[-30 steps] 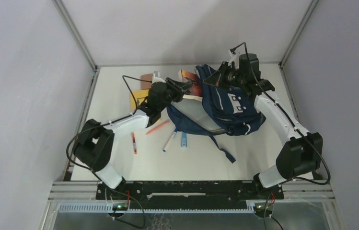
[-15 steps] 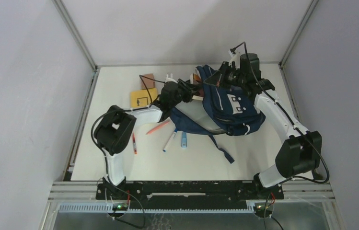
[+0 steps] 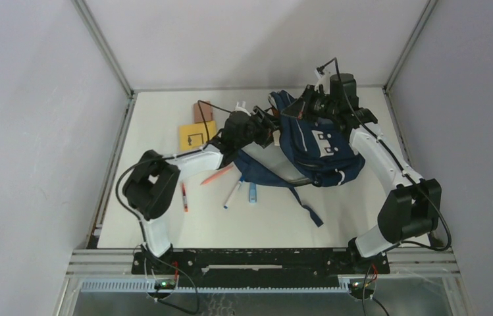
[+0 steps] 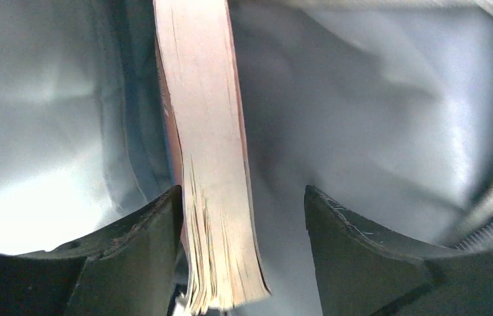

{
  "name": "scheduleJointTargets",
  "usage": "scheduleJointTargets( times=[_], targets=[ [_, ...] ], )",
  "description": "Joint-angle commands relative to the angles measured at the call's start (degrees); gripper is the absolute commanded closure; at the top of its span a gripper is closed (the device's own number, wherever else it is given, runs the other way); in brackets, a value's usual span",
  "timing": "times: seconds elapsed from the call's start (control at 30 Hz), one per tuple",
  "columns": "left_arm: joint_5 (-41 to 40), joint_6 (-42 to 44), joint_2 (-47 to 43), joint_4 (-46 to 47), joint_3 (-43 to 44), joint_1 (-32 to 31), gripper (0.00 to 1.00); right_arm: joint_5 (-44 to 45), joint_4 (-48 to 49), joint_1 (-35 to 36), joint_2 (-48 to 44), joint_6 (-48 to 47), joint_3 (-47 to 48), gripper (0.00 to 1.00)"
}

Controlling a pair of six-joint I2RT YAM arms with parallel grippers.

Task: Pack the student bag
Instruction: Place the book in the student bag, then adjust the book at the center of the board.

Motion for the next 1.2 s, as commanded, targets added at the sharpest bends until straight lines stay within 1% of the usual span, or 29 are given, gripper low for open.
scheduleJointTargets(
  times=[0.0,0.13,0.23,0.4,0.57,0.63,0.8,0.87,0.97,1.17],
  targets=[
    [0.72,3.84,-10.74,-3.23,2.84,-1.27,0.29,2.12,5.17,-0.75,-0.49,-0.50,1.44,1.00],
    [-0.80,3.96,-14.37,-8.01,0.69,-1.26,0.30,2.43,5.32,-0.85,-0.31,-0.27,1.50,1.00],
    [-1.37,6.33,-15.97,-14.66,1.40,-1.29,0.30,2.26,5.50,-0.87,-0.14,-0.05,1.49,1.00],
    [-2.92,9.78,-18.38,-21.04,1.64,-1.17,0.29,1.80,5.28,-0.88,0.22,0.04,1.50,1.00],
    [-8.60,15.68,-23.87,-27.55,0.62,-0.74,0.29,1.95,3.79,-0.84,-0.09,-1.29,1.45,1.00],
    [-12.49,17.96,-26.85,-28.72,-0.29,-0.29,0.29,2.65,2.62,-0.85,-0.28,-2.16,1.51,1.00],
    [-18.39,25.00,-33.12,-31.88,-1.33,0.87,0.27,2.72,1.56,-0.88,-0.05,-3.34,1.45,1.00],
    [-19.40,27.33,-35.43,-32.11,-2.20,1.58,0.27,2.60,1.52,-0.77,0.13,-3.49,1.47,1.00],
    [-20.21,30.14,-37.69,-32.60,-4.21,2.46,0.21,3.39,0.81,-0.50,0.35,-4.51,1.48,1.00],
    [-18.82,32.80,-40.29,-33.61,-8.02,3.76,0.21,4.82,-0.53,1.68,1.51,-6.32,1.08,1.00]
  ],
)
